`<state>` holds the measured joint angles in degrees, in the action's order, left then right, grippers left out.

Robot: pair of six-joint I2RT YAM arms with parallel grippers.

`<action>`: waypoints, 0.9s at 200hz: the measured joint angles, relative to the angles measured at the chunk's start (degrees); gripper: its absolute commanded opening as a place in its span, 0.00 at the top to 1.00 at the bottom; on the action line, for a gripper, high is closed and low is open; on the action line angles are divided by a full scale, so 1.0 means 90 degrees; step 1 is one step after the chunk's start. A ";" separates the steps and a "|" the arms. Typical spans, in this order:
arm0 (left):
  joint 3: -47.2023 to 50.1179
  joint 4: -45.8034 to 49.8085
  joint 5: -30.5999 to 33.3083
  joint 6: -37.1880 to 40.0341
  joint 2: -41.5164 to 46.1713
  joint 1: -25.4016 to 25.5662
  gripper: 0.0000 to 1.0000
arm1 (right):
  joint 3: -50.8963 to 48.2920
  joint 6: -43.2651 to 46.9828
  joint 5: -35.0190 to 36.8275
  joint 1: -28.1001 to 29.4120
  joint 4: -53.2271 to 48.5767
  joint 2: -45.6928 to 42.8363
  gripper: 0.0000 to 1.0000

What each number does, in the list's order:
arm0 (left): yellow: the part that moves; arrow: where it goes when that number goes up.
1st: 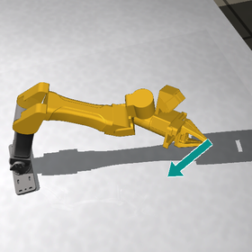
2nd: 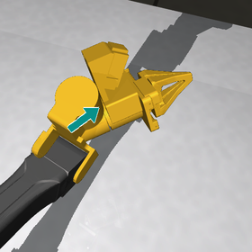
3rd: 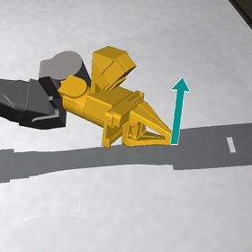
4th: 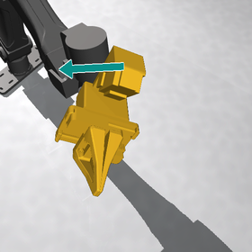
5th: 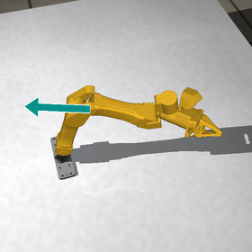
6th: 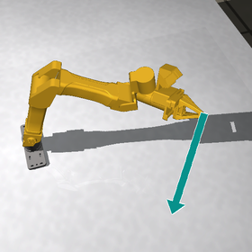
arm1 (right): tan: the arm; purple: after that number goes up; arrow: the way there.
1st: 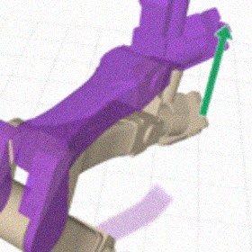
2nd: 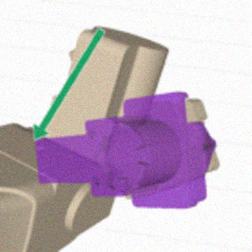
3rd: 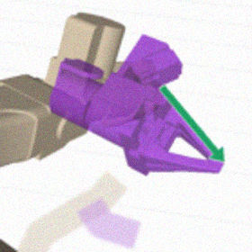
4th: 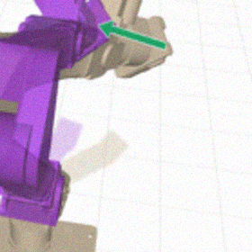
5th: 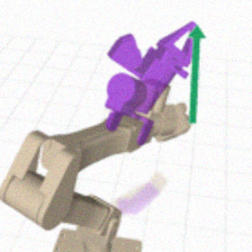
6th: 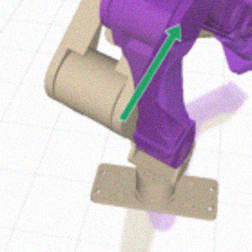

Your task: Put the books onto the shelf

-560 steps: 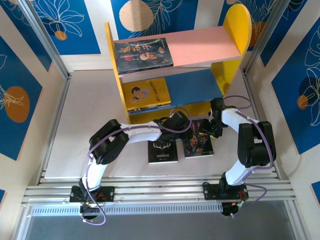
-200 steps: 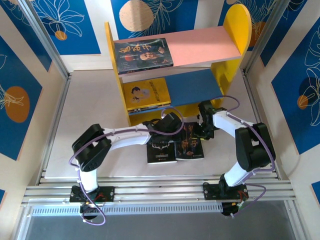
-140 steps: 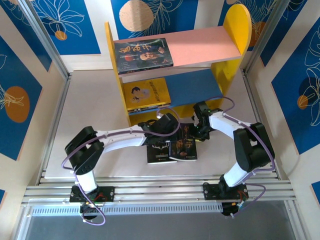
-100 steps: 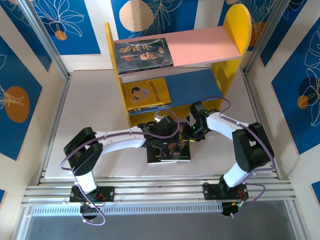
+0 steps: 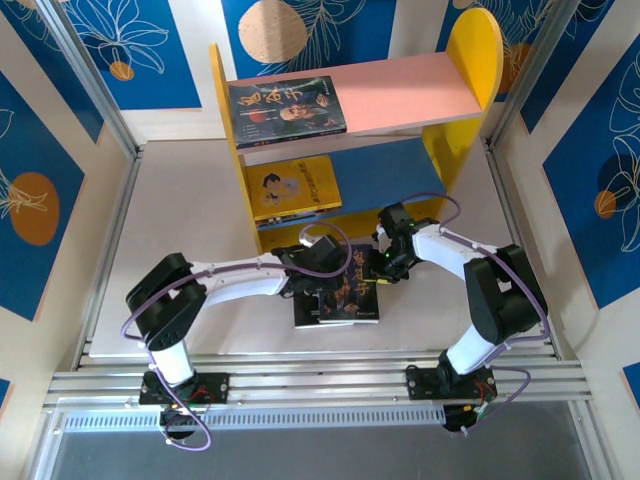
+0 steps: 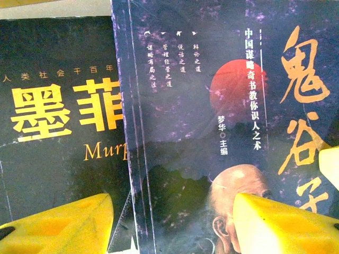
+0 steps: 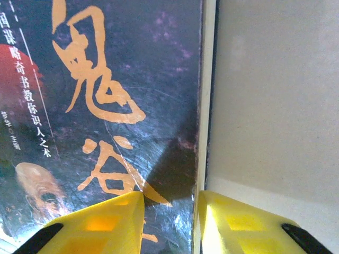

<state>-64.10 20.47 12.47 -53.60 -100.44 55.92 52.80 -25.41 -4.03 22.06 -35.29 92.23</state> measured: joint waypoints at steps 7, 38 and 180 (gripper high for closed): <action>0.0000 -0.0010 0.0000 0.0010 -0.0039 -0.0007 0.38 | 0.0000 0.0000 0.0027 0.0000 -0.0010 0.0019 0.69; 0.0000 -0.0058 -0.0095 0.0012 -0.0282 -0.0034 0.38 | 0.0019 -0.0002 0.0233 0.0070 -0.0019 0.0185 0.69; 0.0457 -0.1586 -0.1343 0.0168 0.0029 -0.0204 0.42 | 0.0182 0.0000 0.0646 0.0214 -0.0265 0.0284 0.68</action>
<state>-59.99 6.20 0.38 -52.10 -100.18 54.08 54.43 -25.41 1.78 23.99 -37.67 94.78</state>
